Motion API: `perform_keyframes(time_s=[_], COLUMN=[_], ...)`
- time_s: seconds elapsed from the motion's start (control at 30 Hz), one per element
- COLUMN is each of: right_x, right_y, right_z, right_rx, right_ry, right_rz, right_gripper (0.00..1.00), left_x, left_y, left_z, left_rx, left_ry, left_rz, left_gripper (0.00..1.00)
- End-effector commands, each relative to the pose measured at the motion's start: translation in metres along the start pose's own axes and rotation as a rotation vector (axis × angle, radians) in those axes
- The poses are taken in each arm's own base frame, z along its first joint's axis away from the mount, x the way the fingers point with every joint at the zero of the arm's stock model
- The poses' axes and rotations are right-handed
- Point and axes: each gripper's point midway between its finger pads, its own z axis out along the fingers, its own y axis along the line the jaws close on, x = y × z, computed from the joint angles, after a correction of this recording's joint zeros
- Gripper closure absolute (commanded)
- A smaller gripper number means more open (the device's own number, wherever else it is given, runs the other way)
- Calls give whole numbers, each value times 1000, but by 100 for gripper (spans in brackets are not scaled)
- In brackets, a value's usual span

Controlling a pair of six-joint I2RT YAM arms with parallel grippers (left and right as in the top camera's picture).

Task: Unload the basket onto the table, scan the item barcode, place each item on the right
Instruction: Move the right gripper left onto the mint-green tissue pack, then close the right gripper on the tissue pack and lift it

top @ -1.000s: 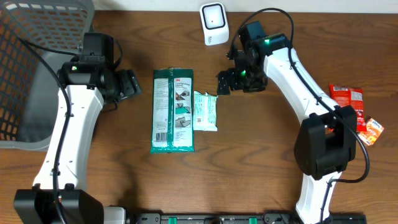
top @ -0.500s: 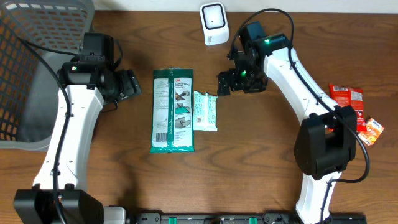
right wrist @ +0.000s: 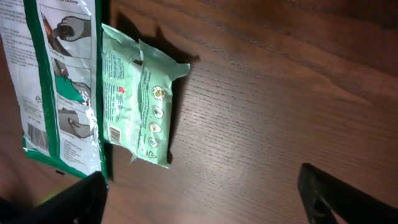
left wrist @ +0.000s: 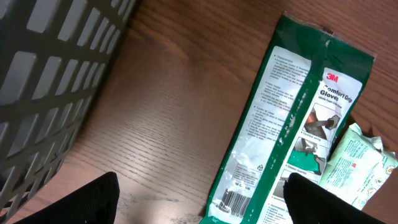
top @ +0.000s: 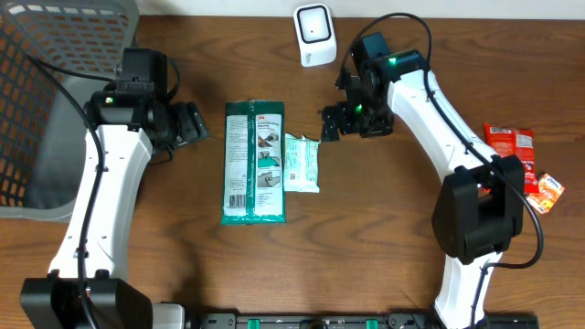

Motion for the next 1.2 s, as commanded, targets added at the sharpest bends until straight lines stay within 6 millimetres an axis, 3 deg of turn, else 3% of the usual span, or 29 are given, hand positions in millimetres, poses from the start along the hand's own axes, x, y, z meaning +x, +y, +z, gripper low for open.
perform_keyframes(time_s=[0.0,0.3,0.63,0.83,1.03,1.17], right_x=[-2,-4,5,11,13,16], right_y=[-6,-3,-5,-2,32,36], right_z=[0,0,5,33,71,88], right_rx=[5,-7,-3,-9,-213,-233], right_ry=[-10,-18,17,20,-24,-46], right_rz=[10,6,15,48,-8,4], right_gripper=[3,2,14,27,37,43], left_x=[3,3,3,3,3,3], left_y=[3,3,3,3,3,3], left_z=[5,5,5,5,5,5], left_rx=[-11,-10,-11,-10,-11,-11], left_ry=[18,18,18,18,18,18], left_rz=[-4,-5,-4,-5,-4,-4], left_gripper=[14,14,14,14,14,14])
